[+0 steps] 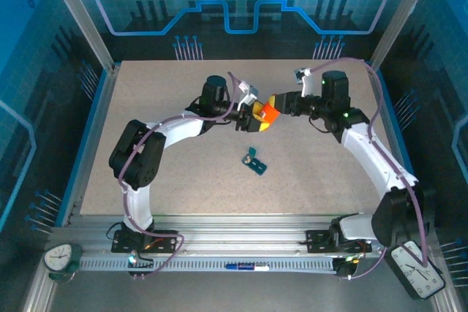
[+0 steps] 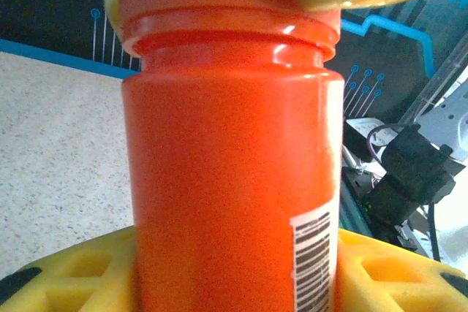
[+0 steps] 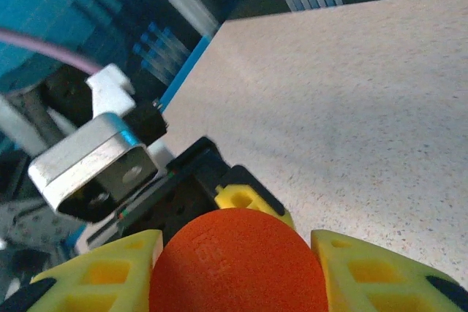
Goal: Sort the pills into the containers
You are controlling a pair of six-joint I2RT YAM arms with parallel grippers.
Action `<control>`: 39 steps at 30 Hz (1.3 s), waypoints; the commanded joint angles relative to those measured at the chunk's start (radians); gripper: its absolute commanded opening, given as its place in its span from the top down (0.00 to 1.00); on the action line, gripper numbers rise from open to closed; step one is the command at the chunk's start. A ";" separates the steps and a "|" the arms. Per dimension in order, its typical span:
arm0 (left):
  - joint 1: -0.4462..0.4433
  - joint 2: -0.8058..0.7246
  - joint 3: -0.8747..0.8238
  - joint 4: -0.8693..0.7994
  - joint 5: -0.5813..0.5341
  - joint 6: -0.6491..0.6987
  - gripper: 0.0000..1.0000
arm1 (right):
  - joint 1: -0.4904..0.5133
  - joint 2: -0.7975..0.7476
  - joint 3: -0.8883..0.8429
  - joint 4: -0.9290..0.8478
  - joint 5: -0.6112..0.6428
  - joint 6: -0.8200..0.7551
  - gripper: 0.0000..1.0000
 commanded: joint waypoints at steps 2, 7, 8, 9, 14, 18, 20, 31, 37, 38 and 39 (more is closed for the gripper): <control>0.002 -0.017 0.024 0.156 -0.035 -0.029 1.00 | 0.107 -0.044 -0.079 0.055 0.271 0.243 0.75; -0.003 -0.010 0.026 0.141 -0.039 -0.017 1.00 | 0.151 -0.013 -0.020 0.009 0.296 0.270 0.67; -0.004 -0.009 0.026 0.140 -0.039 -0.016 1.00 | 0.148 -0.005 -0.005 -0.002 0.289 0.260 0.61; -0.004 -0.008 0.025 0.140 -0.039 -0.016 1.00 | 0.139 -0.002 0.019 -0.022 0.280 0.248 0.53; -0.001 -0.011 0.025 0.127 -0.020 -0.017 1.00 | 0.066 -0.043 0.092 -0.051 0.202 0.158 0.27; 0.005 0.000 0.036 0.147 0.023 -0.070 1.00 | 0.000 -0.104 0.074 0.019 0.089 0.083 0.19; 0.010 0.011 0.038 0.189 0.046 -0.122 1.00 | -0.030 -0.127 0.053 0.061 0.039 0.046 0.18; 0.028 0.116 0.025 0.780 0.064 -0.586 1.00 | -0.075 -0.076 0.031 0.154 -0.116 -0.033 0.17; 0.030 0.112 0.023 0.733 0.059 -0.541 1.00 | -0.036 -0.023 0.070 0.105 -0.075 -0.055 0.16; 0.030 0.112 0.023 0.725 0.056 -0.533 1.00 | -0.026 -0.011 0.085 0.088 -0.070 -0.061 0.16; 0.031 0.111 0.022 0.719 0.056 -0.529 1.00 | -0.014 0.001 0.101 0.064 -0.058 -0.073 0.16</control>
